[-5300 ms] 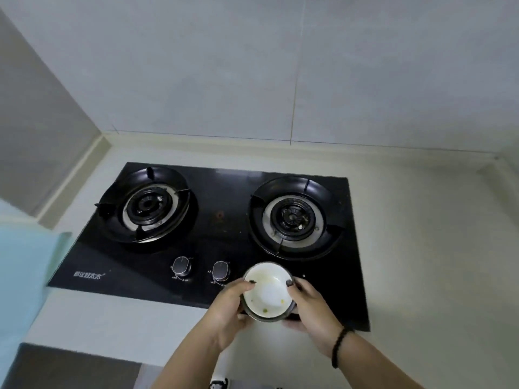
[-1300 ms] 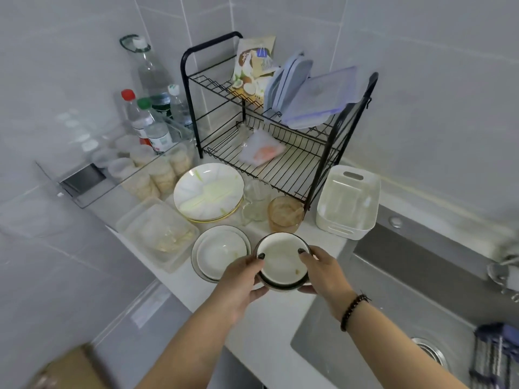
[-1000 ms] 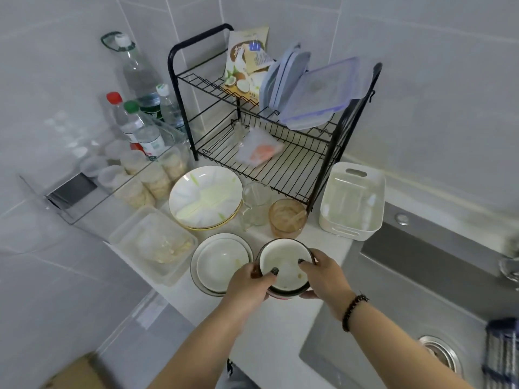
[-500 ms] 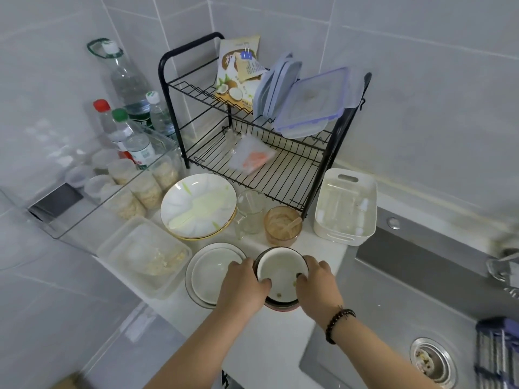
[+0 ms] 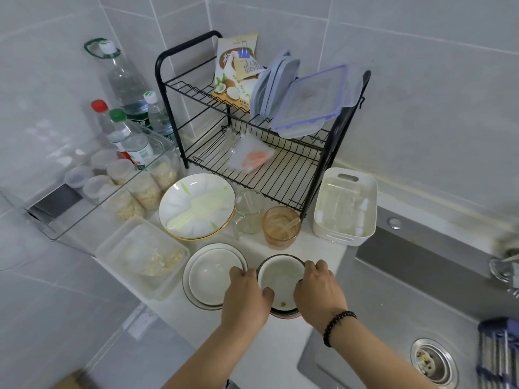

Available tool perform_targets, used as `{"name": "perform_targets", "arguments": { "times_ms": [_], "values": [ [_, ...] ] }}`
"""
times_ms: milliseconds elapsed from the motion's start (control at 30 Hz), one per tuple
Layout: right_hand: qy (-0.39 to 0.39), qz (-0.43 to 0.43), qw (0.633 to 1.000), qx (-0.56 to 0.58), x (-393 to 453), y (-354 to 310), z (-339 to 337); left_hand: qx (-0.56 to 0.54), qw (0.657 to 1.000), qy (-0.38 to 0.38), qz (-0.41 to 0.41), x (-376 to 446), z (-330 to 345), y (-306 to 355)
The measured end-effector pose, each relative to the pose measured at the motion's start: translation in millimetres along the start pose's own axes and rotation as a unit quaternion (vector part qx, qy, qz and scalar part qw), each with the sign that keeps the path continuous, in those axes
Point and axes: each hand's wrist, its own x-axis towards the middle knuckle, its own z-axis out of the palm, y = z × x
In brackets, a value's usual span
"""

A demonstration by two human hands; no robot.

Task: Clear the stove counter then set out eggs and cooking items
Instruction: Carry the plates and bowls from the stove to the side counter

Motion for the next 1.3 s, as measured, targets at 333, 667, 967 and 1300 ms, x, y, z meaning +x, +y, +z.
{"name": "perform_targets", "arguments": {
  "times_ms": [333,667,967,1300],
  "values": [
    [0.026,0.002,0.998,0.054,0,20,15,0.019,1.000,0.008,0.013,-10,11,6],
    [-0.046,0.051,0.927,0.368,-1,45,11,-0.047,0.998,-0.047,0.010,-15,14,2],
    [-0.102,0.095,0.840,0.525,-5,50,10,-0.161,0.985,-0.066,-0.012,-14,13,1],
    [-0.089,0.104,0.846,0.515,-30,32,1,-0.248,0.964,-0.093,-0.030,-40,-14,-12]
  ]
}}
